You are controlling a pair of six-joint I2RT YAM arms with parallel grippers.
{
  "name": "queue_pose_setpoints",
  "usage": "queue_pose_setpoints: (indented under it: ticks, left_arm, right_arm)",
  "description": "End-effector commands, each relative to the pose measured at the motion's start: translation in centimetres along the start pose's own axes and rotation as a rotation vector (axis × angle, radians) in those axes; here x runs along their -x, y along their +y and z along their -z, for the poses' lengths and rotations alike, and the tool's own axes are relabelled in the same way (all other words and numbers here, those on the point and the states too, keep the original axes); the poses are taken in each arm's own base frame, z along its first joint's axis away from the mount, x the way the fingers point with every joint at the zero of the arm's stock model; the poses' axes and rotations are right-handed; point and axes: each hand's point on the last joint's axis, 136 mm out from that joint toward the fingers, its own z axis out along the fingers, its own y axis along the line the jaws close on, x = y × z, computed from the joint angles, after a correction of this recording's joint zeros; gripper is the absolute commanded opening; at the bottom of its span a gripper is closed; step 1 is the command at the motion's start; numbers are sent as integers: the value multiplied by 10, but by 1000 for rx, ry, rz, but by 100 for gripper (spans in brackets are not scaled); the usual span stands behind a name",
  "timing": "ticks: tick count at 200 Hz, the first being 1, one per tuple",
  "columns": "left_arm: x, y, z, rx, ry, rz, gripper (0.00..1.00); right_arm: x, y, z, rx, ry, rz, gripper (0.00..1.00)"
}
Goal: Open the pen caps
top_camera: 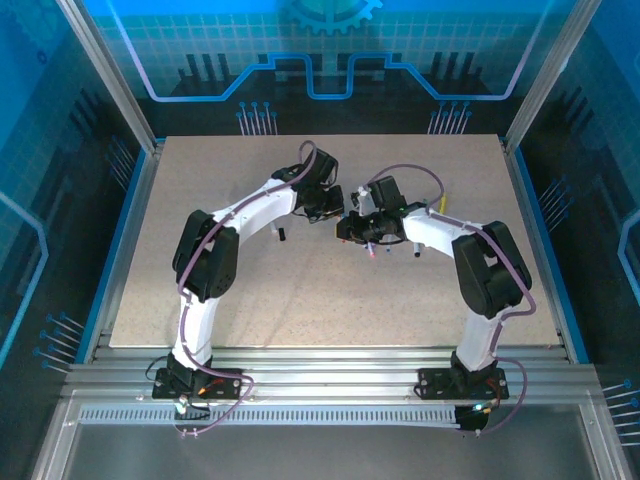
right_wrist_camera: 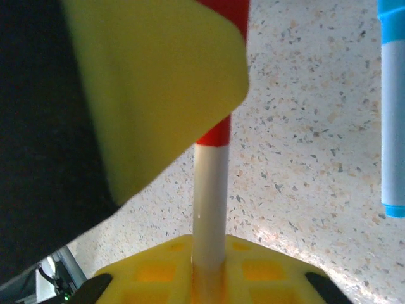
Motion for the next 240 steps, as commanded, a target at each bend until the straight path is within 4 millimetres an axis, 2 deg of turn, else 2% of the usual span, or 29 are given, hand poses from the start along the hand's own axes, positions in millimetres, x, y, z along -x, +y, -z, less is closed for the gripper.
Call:
queue_pose_setpoints:
  ticks: [1,16,45,52,60,120,158,179,188,207,240]
  left_arm:
    - [-7,-14,14,-48,11,-5,0]
    - [-9,-10,13,-36,11,-3,0]
    - [-7,4,14,29,-7,8,0]
    - [-6,7,15,40,-14,9,10]
    - [-5,9,16,47,-21,12,16]
    - [0,15,12,74,-22,13,19]
    - [0,18,7,86,-13,15,26]
    - [2,18,8,85,-18,15,24]
    - [3,18,8,87,-20,18,21]
    - [7,19,9,89,-29,23,0]
    - [22,28,14,125,-81,16,0]
  right_arm:
    - [7,9,-2,15,-4,12,7]
    - [7,11,-1,16,-5,14,0]
    - [4,17,4,40,-6,31,0]
    - [3,17,5,44,-6,33,0]
    - [1,18,6,50,-6,35,0]
    - [-8,30,10,83,2,55,0]
    - [-9,36,10,92,6,69,0]
    - [-10,36,9,88,14,73,0]
    - [-11,35,8,88,18,70,0]
    - [-13,35,7,87,23,72,0]
    - [-21,35,8,82,38,71,0]
